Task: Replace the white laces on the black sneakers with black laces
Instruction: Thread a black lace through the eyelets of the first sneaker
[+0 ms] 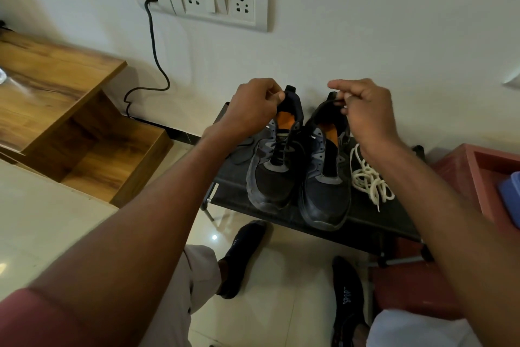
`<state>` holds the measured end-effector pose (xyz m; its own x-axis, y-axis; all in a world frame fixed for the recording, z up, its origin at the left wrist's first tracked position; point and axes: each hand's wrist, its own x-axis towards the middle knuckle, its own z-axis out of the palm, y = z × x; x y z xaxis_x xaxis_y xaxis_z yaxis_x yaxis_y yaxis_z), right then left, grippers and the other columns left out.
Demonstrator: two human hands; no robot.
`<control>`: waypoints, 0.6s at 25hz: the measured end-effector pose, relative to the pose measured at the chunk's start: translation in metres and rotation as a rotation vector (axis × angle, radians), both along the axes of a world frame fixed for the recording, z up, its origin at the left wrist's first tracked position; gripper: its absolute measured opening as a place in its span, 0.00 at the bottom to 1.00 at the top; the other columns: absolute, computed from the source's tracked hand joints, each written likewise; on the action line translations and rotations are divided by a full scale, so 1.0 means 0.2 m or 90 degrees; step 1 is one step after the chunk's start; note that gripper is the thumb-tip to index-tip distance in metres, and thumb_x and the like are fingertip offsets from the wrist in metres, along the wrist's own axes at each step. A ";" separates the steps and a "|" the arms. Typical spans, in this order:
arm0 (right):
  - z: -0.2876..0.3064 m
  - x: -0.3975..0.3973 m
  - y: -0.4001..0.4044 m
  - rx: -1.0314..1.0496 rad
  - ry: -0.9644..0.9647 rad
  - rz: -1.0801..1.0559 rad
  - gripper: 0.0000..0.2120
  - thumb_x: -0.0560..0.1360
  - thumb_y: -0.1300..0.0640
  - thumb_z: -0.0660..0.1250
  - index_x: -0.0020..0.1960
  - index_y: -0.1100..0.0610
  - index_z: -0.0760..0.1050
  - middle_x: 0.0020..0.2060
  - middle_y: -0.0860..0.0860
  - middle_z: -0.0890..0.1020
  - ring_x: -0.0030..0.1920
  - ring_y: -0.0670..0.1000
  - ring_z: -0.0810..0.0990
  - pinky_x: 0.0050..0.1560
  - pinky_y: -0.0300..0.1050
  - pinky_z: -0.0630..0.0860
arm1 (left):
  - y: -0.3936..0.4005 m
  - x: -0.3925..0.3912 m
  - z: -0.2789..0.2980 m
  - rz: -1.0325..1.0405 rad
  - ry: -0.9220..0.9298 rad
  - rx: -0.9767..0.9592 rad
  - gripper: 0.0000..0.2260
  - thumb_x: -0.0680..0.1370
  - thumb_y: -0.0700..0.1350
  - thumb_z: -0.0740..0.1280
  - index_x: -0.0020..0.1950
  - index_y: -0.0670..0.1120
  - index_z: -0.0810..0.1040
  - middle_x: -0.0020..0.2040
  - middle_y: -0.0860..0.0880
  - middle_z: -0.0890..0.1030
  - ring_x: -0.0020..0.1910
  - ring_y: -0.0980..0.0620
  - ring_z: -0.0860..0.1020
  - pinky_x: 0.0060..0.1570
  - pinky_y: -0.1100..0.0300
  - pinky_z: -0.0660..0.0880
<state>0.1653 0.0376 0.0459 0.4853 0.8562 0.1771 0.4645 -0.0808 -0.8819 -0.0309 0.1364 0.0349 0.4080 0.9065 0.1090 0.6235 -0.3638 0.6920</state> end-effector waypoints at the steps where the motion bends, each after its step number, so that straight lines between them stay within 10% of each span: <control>1: -0.03 -0.05 0.01 -0.009 0.041 0.011 0.20 0.82 0.69 0.59 0.58 0.53 0.87 0.50 0.49 0.84 0.49 0.42 0.82 0.54 0.38 0.78 | 0.00 0.00 -0.01 0.005 0.001 -0.010 0.08 0.84 0.48 0.66 0.54 0.47 0.83 0.42 0.54 0.81 0.41 0.57 0.77 0.37 0.66 0.68; 6: -0.08 -0.23 0.05 0.020 -0.026 0.061 0.07 0.83 0.62 0.67 0.58 0.55 0.81 0.40 0.43 0.87 0.44 0.40 0.85 0.46 0.32 0.79 | 0.04 -0.03 -0.07 0.051 -0.011 -0.084 0.08 0.82 0.45 0.66 0.53 0.49 0.85 0.47 0.48 0.85 0.48 0.50 0.82 0.44 0.59 0.74; 9: -0.13 -0.28 0.08 -0.023 -0.008 0.096 0.03 0.81 0.56 0.72 0.49 0.54 0.83 0.35 0.46 0.87 0.30 0.46 0.84 0.38 0.46 0.84 | 0.05 -0.06 -0.10 0.037 0.026 -0.111 0.11 0.80 0.41 0.65 0.53 0.52 0.85 0.42 0.46 0.84 0.39 0.50 0.79 0.39 0.58 0.73; 15: -0.27 -0.31 0.09 -0.100 -0.240 0.121 0.09 0.80 0.60 0.72 0.58 0.51 0.87 0.52 0.48 0.87 0.51 0.47 0.83 0.51 0.38 0.76 | 0.02 -0.09 -0.13 -0.147 0.165 -0.114 0.19 0.79 0.36 0.66 0.65 0.55 0.79 0.35 0.53 0.74 0.33 0.53 0.74 0.36 0.59 0.71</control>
